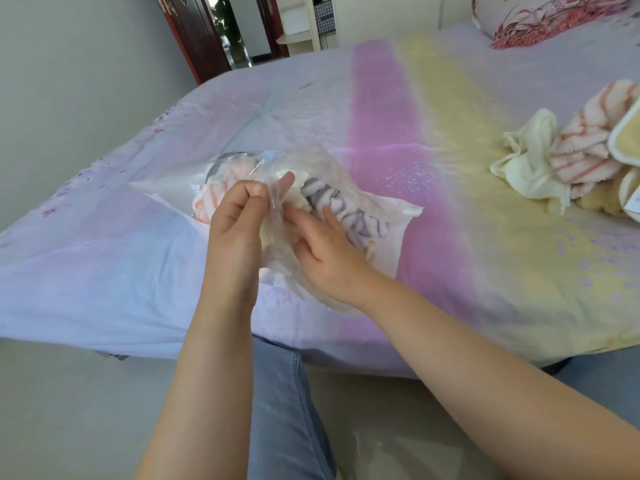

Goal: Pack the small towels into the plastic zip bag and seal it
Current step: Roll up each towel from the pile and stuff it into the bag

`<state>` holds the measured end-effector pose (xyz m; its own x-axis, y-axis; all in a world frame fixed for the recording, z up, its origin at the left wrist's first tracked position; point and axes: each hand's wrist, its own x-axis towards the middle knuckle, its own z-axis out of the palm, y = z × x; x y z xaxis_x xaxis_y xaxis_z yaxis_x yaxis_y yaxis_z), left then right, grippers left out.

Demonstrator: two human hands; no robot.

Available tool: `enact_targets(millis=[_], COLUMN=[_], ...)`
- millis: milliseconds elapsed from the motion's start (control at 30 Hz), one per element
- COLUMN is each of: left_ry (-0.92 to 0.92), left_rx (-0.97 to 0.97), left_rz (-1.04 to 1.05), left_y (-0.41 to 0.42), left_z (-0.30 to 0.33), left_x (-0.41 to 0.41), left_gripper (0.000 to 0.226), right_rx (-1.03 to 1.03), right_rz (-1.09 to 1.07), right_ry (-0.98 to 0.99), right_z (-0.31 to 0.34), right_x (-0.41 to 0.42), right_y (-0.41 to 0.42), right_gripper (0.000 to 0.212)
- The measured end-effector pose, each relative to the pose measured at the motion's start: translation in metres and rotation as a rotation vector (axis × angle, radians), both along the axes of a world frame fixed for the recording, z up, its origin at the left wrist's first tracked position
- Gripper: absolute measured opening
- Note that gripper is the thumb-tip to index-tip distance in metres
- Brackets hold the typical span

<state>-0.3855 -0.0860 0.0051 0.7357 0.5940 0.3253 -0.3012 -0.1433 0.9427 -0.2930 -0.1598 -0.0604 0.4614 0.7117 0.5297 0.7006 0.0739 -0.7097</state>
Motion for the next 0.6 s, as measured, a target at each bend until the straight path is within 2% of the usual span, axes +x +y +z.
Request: enact_targets(millis=[167, 267, 333, 400, 500, 600], left_ry=[-0.008, -0.019, -0.014, -0.007, -0.005, 0.022], left_rx=[-0.046, -0.080, -0.063, -0.022, -0.004, -0.073], left_rz=[-0.027, -0.042, -0.004, 0.020, 0.008, -0.011], left_y=[-0.007, -0.004, 0.002, 0.007, 0.012, 0.014], left_z=[0.001, 0.005, 0.009, 0.012, 0.013, 0.005], left_x=[0.002, -0.002, -0.006, -0.009, -0.009, -0.004], left_gripper=[0.023, 0.021, 0.023, 0.024, 0.021, 0.019], right_rx=[-0.282, -0.317, -0.418, -0.500, -0.354, -0.228], right_rz=[0.011, -0.007, 0.003, 0.017, -0.047, -0.076], right_ry=[-0.331, -0.257, -0.264, -0.277, -0.225, -0.089], right_z=[-0.009, -0.012, -0.014, -0.009, -0.007, -0.008], right_x=[0.026, 0.042, 0.048, 0.045, 0.034, 0.024], right_y=[0.050, 0.068, 0.080, 0.088, 0.080, 0.049], right_gripper=[0.057, 0.052, 0.042, 0.042, 0.018, 0.007])
